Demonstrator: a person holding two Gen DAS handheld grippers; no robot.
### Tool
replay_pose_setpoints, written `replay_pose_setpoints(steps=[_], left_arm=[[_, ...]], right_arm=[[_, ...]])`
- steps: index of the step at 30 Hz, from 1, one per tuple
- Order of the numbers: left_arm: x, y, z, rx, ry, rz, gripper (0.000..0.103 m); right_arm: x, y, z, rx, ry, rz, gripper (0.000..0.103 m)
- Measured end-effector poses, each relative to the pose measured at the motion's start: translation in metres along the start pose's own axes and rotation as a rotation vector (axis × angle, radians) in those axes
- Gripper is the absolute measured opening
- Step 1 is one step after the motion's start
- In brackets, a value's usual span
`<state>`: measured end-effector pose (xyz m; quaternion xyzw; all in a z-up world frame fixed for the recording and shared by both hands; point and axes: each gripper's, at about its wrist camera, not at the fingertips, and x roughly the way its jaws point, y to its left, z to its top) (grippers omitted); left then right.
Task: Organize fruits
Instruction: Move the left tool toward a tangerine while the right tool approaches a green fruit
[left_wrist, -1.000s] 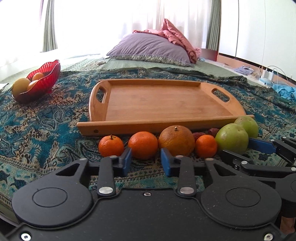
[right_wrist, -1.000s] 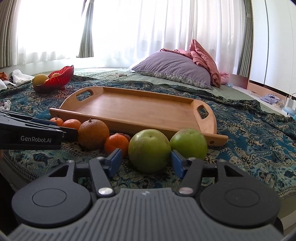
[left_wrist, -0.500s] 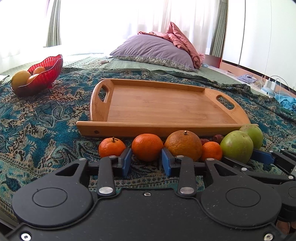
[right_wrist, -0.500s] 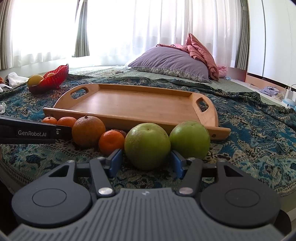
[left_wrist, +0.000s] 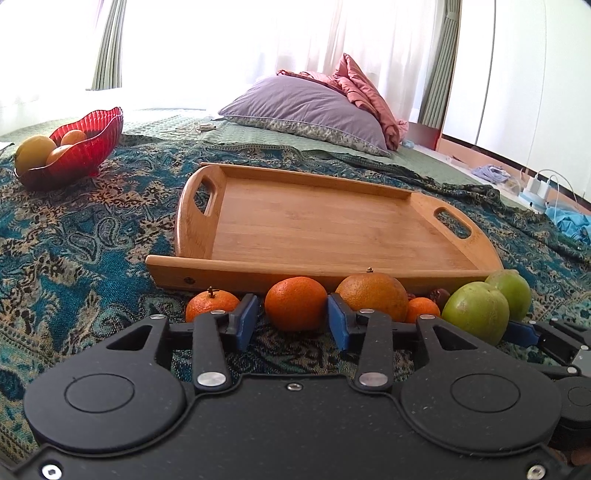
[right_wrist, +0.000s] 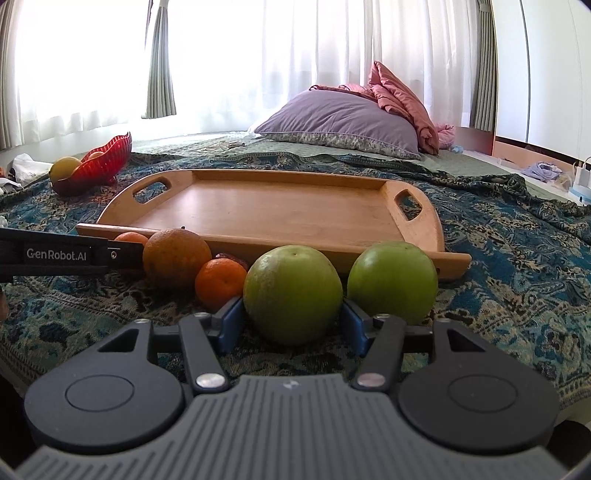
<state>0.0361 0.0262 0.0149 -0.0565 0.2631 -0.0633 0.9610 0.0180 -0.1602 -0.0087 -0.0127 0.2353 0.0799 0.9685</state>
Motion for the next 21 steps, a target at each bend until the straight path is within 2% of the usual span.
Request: replay_pose_setpoints(steps=[5,7,12,21], left_arm=[[0.001,0.004,-0.001,-0.038,-0.003,-0.013,0.04],[0.001,0.007,-0.002,-0.06,-0.002,-0.029,0.038],[-0.001,0.011,-0.003,-0.093,-0.001,-0.045,0.034],[-0.031,-0.003,-0.017,-0.035,-0.011,-0.022,0.034]], right_arm=[[0.0,0.001,-0.002,-0.009,-0.008,-0.004,0.071],[-0.001,0.002,-0.003,-0.009,-0.014,-0.012,0.061],[-0.005,0.003,-0.005,0.008,-0.023,-0.018,0.059],[-0.023,0.001,-0.009,0.019,-0.042,-0.006,0.059]])
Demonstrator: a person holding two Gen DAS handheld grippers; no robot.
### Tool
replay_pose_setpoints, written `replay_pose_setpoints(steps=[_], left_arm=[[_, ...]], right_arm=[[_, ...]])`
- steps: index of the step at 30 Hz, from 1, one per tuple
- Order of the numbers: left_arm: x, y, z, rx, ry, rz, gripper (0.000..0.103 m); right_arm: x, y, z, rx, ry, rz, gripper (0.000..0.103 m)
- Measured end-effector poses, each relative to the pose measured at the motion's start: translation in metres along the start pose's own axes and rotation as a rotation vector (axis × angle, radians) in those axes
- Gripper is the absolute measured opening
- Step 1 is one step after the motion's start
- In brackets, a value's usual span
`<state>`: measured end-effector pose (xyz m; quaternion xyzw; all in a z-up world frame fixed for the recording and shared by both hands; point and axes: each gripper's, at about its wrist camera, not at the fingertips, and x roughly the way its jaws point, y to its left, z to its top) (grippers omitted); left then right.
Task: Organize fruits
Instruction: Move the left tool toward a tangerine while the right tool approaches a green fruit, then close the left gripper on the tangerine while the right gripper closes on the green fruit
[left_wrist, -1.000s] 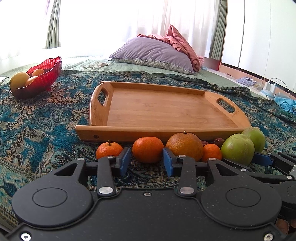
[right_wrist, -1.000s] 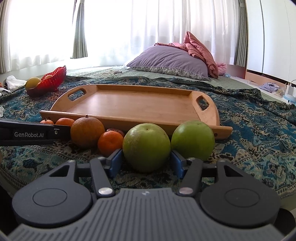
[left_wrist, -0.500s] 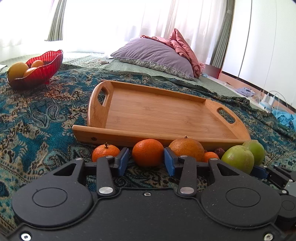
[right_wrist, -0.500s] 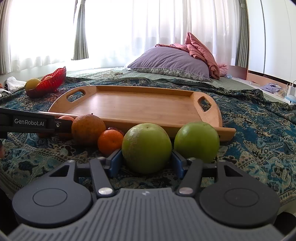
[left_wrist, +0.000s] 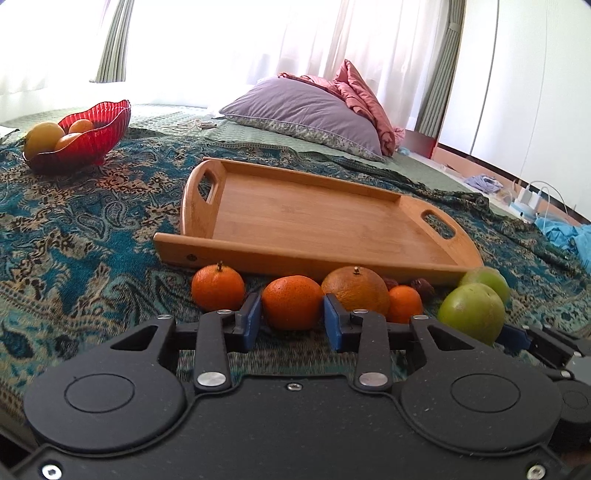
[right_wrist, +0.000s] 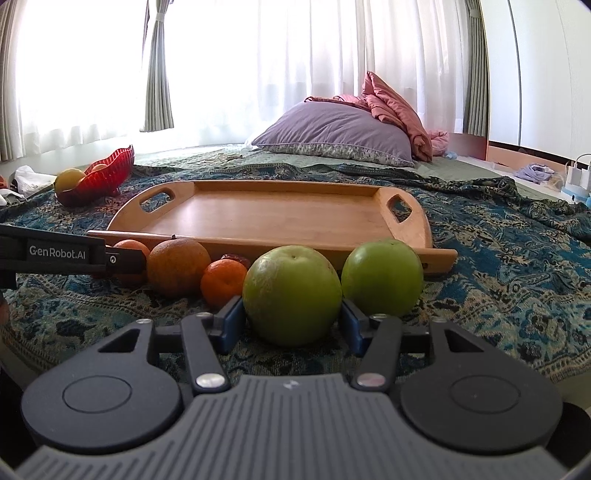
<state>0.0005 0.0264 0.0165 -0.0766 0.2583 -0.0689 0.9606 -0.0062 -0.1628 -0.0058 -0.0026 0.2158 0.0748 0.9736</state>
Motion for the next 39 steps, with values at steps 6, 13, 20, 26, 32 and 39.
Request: replay_pose_setpoints(steps=[6,13,20,26,32,39], left_arm=[[-0.02,-0.01,-0.011,0.066,-0.006,0.016,0.035],[-0.013,-0.015,-0.014,0.104,-0.019,0.041,0.047],[-0.002,-0.012,-0.017,0.1,0.004,0.039,0.046],[-0.004,-0.012,-0.021,0.108,0.004,0.032,0.042],[-0.008,-0.015,-0.021,0.111,-0.014,0.036,0.038],[-0.014,-0.02,-0.003,0.131,-0.066,0.056,0.037]], right_arm=[[-0.009,0.002,-0.003,-0.014,-0.007,0.007,0.059],[-0.004,0.006,-0.007,-0.032,-0.028,0.001,0.065],[0.004,0.01,-0.005,-0.035,-0.04,0.004,0.068],[0.006,0.009,-0.008,-0.029,-0.031,0.002,0.069],[0.006,0.008,-0.007,-0.028,-0.033,0.003,0.062],[-0.004,0.002,-0.004,0.015,-0.063,0.026,0.06]])
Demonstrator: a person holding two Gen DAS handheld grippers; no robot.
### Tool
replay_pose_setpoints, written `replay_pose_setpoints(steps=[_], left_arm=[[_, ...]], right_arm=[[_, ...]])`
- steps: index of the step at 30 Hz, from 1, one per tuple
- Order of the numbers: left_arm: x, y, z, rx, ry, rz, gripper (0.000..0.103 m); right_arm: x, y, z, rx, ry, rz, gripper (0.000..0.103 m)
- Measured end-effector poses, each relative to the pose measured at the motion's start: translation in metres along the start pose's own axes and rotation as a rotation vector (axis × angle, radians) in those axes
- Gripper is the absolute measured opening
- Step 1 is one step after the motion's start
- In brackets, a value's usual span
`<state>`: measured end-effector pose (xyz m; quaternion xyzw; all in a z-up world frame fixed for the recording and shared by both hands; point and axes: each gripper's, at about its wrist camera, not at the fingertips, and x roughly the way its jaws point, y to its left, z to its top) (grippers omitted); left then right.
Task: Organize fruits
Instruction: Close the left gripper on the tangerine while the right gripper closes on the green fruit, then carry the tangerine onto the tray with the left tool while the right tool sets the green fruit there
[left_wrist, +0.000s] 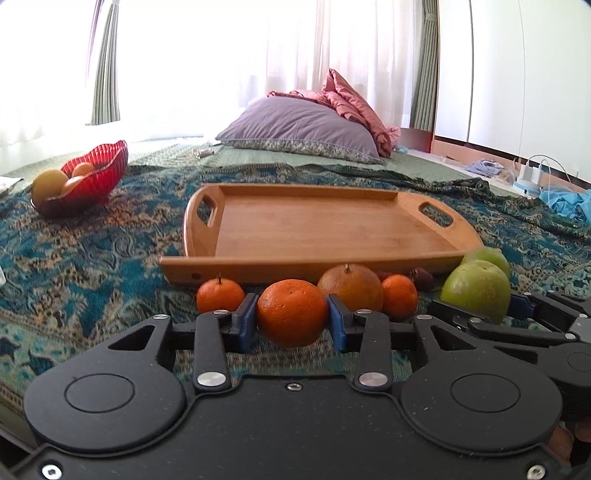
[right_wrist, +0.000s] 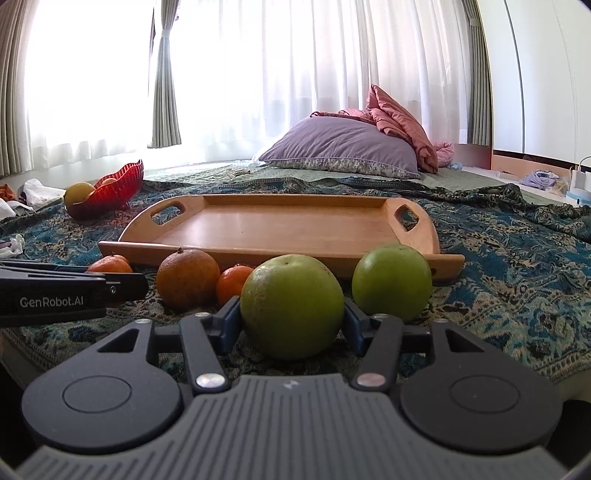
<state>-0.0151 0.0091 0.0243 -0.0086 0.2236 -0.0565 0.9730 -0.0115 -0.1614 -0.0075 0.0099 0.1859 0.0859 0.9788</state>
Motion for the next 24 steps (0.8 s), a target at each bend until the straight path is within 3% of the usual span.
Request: replay_pose_setpoints(steps=[14,24], left_arm=[[0.033,0.003,0.058,-0.01,-0.031,0.001,0.037],[0.09,0.011,0.082,-0.041,0.041,0.017,0.037]], right_arm=[[0.013,-0.026,0.054,0.007,-0.084,-0.054,0.06],[0.065,-0.057,0.079,0.002,0.028,-0.059,0.06]])
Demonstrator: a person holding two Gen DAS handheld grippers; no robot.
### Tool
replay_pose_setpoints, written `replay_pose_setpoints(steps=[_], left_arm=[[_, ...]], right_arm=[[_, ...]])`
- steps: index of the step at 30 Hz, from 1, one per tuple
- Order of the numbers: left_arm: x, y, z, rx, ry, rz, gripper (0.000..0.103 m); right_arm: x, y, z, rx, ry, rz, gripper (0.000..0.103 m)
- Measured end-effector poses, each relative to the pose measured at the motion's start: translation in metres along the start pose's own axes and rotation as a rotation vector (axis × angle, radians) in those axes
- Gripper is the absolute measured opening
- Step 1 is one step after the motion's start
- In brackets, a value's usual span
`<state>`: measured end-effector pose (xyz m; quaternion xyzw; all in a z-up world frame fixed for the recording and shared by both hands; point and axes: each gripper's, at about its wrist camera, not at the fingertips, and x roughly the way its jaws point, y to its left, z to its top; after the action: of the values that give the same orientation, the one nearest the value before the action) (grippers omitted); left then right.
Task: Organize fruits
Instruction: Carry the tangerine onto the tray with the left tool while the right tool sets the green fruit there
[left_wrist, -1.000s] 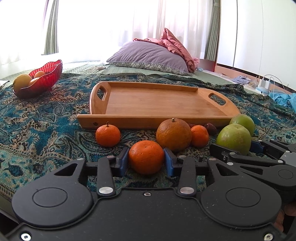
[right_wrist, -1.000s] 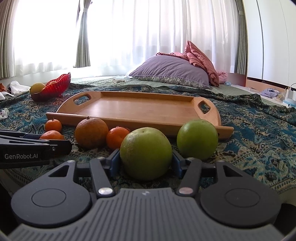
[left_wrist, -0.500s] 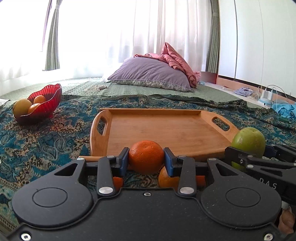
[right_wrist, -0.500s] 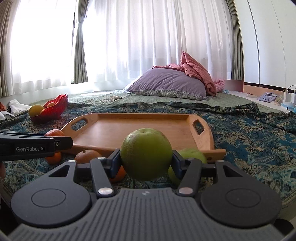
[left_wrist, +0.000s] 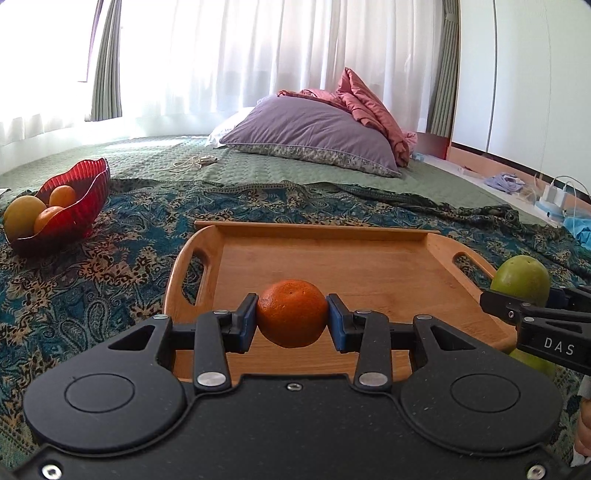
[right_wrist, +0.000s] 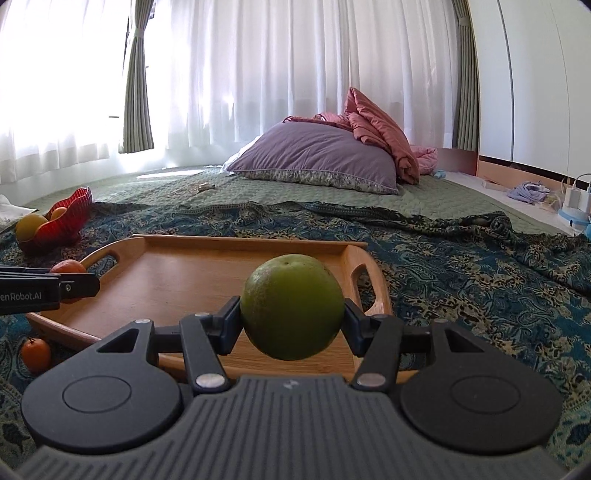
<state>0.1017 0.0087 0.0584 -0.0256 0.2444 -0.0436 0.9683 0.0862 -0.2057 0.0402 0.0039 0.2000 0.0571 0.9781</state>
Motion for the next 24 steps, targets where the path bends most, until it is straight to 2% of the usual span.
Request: replay_pose_setpoints(steps=[8,24], left_arm=[[0.034,-0.003,0.002,-0.008,0.04,0.01,0.037],[0.061,-0.007,-0.002,0.001,0.077,0.032,0.037]], right_arm=[[0.03,-0.002,0.001,0.027,0.065,0.011,0.06],[0.058,0.0,0.004,-0.01,0.105,-0.007,0.06]])
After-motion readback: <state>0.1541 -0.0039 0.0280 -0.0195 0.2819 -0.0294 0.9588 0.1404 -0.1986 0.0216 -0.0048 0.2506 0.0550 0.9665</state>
